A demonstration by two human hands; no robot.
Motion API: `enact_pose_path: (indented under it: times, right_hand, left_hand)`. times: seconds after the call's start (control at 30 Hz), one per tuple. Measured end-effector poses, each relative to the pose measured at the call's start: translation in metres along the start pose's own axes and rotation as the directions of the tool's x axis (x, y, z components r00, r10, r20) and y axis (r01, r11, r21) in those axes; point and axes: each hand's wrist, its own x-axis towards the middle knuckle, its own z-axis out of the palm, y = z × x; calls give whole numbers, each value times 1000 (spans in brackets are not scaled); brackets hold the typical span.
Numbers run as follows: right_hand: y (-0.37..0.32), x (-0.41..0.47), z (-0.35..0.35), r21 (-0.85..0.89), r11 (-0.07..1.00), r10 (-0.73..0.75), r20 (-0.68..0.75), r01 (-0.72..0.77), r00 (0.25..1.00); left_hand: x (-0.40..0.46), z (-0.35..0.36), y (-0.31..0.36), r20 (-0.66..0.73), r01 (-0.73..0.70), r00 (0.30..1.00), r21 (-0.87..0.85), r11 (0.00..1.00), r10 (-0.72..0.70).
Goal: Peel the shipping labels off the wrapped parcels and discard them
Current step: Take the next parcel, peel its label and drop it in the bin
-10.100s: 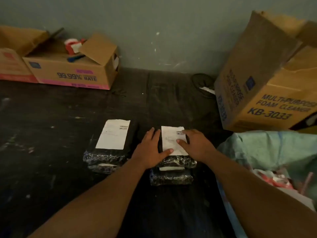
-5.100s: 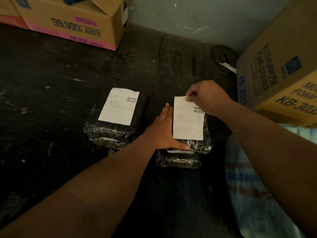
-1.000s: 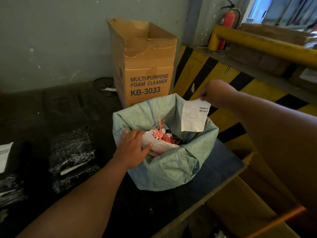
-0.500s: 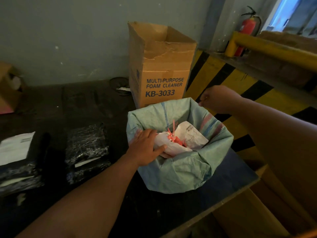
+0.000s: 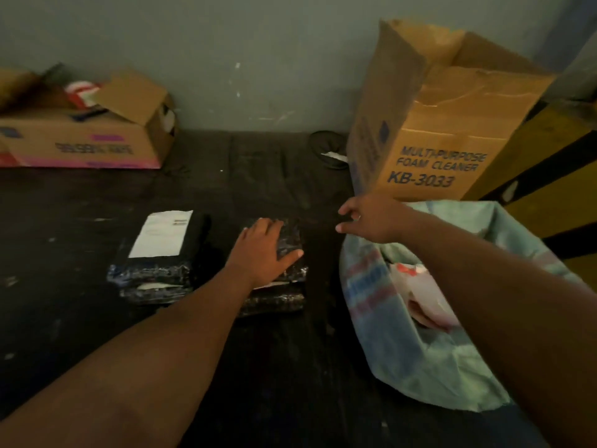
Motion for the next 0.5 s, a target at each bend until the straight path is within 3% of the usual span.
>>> enact_pose_path:
  times: [0.17, 0.3, 0.5]
  right_hand:
    - [-34, 57, 51, 154, 988, 20, 95, -34, 995]
    - [-47, 82, 93, 224, 969, 70, 137, -100, 988]
    - [-55, 87, 149, 434, 862, 213, 160, -263, 964]
  left_hand:
    - [1, 12, -64, 45, 170, 985, -95, 981, -166]
    - [7, 27, -84, 119, 262, 964, -269, 927, -238]
    - [4, 53, -92, 255, 307, 944, -454, 836, -208]
